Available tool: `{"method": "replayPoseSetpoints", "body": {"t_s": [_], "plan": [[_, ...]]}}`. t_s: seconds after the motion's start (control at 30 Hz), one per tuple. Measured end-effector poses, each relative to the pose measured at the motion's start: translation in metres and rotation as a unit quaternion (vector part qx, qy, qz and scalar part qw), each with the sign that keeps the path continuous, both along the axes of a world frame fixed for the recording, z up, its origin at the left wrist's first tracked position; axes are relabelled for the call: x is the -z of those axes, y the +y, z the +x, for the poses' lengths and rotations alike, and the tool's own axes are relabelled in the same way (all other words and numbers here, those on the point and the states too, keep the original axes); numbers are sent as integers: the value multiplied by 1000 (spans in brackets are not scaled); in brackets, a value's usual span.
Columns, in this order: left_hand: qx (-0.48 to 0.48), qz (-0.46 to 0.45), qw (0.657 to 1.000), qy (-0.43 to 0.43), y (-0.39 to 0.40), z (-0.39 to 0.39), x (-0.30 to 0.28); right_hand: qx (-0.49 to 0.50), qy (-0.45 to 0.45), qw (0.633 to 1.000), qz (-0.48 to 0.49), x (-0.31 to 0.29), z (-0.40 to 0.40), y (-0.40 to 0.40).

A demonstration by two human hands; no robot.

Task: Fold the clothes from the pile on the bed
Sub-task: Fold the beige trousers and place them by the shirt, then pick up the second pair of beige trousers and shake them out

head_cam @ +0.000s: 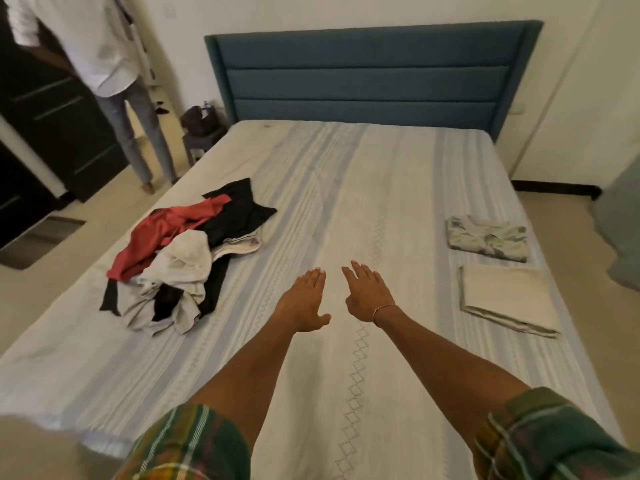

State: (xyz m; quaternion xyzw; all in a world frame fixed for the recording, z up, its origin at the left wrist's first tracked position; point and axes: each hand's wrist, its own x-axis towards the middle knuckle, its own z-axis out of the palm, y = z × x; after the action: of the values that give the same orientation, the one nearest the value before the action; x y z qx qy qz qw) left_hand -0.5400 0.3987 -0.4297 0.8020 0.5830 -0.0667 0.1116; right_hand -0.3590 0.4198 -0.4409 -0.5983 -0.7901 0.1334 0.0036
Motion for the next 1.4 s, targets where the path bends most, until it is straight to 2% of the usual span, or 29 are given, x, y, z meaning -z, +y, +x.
{"method": "replayPoseSetpoints", "body": {"t_s": [0.27, 0.47, 0.77, 1.1, 1.23, 1.33, 1.4], "plan": [[-71, -22, 997, -6, -2, -100, 10, -88, 18, 996, 1, 7, -101, 23], [-85, -26, 996, -5, 8, -190, 27, -108, 32, 993, -21, 20, -184, 39], [-115, -81, 990, -17, 22, -345, 86, -92, 53, 984, -142, 90, -331, 64], [-161, -133, 978, -4, 27, -467, 163, -36, 147, 953, -264, 199, -477, 91], [-166, -148, 975, -7, 24, -487, 180, -31, 135, 947, -289, 229, -509, 97], [-169, -154, 973, -14, 22, -495, 184, 30, 160, 941, -298, 238, -521, 99], [-190, -163, 968, -29, 23, -499, 182, 98, 222, 932, -268, 235, -529, 97]]}}
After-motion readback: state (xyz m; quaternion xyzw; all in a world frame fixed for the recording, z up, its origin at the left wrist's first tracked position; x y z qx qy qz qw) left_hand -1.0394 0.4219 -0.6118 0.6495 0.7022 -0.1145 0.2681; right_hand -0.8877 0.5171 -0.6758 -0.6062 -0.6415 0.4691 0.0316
